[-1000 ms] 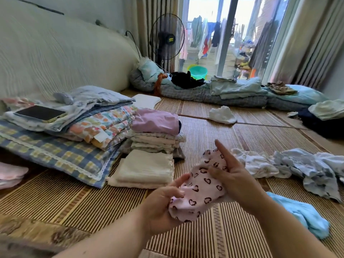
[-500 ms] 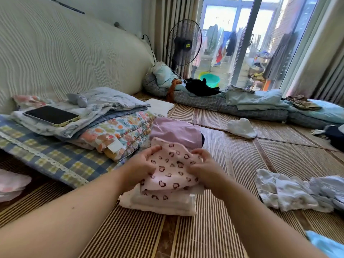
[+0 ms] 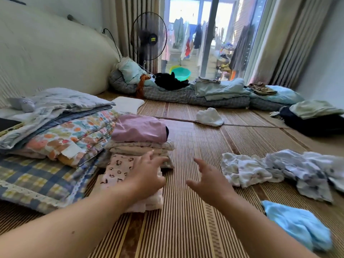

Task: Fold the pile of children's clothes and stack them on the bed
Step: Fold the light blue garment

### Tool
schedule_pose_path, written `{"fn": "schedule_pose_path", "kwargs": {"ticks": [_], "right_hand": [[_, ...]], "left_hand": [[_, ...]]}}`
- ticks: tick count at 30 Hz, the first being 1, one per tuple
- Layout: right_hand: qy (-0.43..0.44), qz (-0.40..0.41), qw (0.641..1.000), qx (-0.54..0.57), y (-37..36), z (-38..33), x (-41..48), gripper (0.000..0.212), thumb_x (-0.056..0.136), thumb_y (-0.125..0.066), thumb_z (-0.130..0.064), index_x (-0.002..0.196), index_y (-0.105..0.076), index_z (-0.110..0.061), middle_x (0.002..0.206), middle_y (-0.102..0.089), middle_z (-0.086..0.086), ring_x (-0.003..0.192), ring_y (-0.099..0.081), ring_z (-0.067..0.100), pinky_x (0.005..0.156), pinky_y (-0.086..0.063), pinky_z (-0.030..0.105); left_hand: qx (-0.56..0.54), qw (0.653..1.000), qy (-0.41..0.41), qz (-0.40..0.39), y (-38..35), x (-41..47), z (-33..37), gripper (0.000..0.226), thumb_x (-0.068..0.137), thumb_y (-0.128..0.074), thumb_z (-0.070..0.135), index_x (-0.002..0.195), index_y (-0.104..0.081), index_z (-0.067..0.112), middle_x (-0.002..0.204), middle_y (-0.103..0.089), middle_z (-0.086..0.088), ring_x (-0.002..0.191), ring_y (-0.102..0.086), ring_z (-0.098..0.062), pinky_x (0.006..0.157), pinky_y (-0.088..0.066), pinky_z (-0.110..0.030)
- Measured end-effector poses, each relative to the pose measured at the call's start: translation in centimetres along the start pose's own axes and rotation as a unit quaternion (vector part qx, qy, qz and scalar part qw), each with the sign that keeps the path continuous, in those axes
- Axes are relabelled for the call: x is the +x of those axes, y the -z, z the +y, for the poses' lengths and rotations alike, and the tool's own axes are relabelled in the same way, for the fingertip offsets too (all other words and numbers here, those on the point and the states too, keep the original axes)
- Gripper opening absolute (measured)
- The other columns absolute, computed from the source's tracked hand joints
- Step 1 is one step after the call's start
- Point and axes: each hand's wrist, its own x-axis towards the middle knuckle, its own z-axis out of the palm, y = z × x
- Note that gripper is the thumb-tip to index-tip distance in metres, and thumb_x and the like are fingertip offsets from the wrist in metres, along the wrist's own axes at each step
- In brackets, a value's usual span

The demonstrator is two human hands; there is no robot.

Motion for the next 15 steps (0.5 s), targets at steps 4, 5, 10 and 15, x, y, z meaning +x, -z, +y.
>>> {"fn": "schedule_pose_path", "kwargs": {"ticks": [4,5,10,15], "right_hand": [[-0.026,0.033,0.997,-0.061,4.1,6.5,-3.0,0.073,0.085,-0.066,-0.042,0.147,-0.029,-0.033,0.143,-0.046,-0.003,0.13,-0.046,0.016,0.103,-0.039,0.033],[-0.043,0.039,0.996,-0.071,5.0,8.2,-3.7,0.071,0.084,-0.067,-0.042,0.145,-0.032,-0.033,0.141,-0.047,-0.003,0.129,-0.046,0.016,0.102,-0.039,0.032],[-0.168,-0.046,0.976,-0.131,9.0,18.9,-7.6,0.062,0.069,-0.074,-0.05,0.124,-0.052,-0.032,0.126,-0.054,-0.001,0.115,-0.053,0.017,0.093,-0.044,0.029],[-0.223,-0.049,0.966,-0.121,9.4,26.1,-10.4,0.07,0.067,-0.07,-0.058,0.131,-0.049,-0.042,0.131,-0.046,-0.007,0.125,-0.047,0.02,0.104,-0.038,0.043]], "left_hand": [[0.006,0.993,-0.101,-0.067,-4.8,0.1,8.3,0.06,0.085,-0.063,0.035,0.138,-0.038,0.047,0.158,-0.013,0.008,0.147,-0.007,-0.02,0.117,-0.019,-0.049],[0.006,0.99,-0.12,-0.078,-6.1,0.2,10.2,0.059,0.086,-0.063,0.034,0.138,-0.039,0.046,0.158,-0.015,0.008,0.147,-0.008,-0.019,0.118,-0.018,-0.047],[0.097,0.955,-0.233,-0.157,-15.1,0.4,18.3,0.064,0.082,-0.064,0.039,0.142,-0.041,0.035,0.153,-0.032,0.006,0.141,-0.026,-0.019,0.116,-0.025,-0.04],[0.121,0.947,-0.217,-0.202,-22.7,0.5,22.8,0.078,0.081,-0.064,0.052,0.148,-0.029,0.031,0.149,-0.039,0.0,0.135,-0.035,-0.025,0.112,-0.032,-0.041]]}}
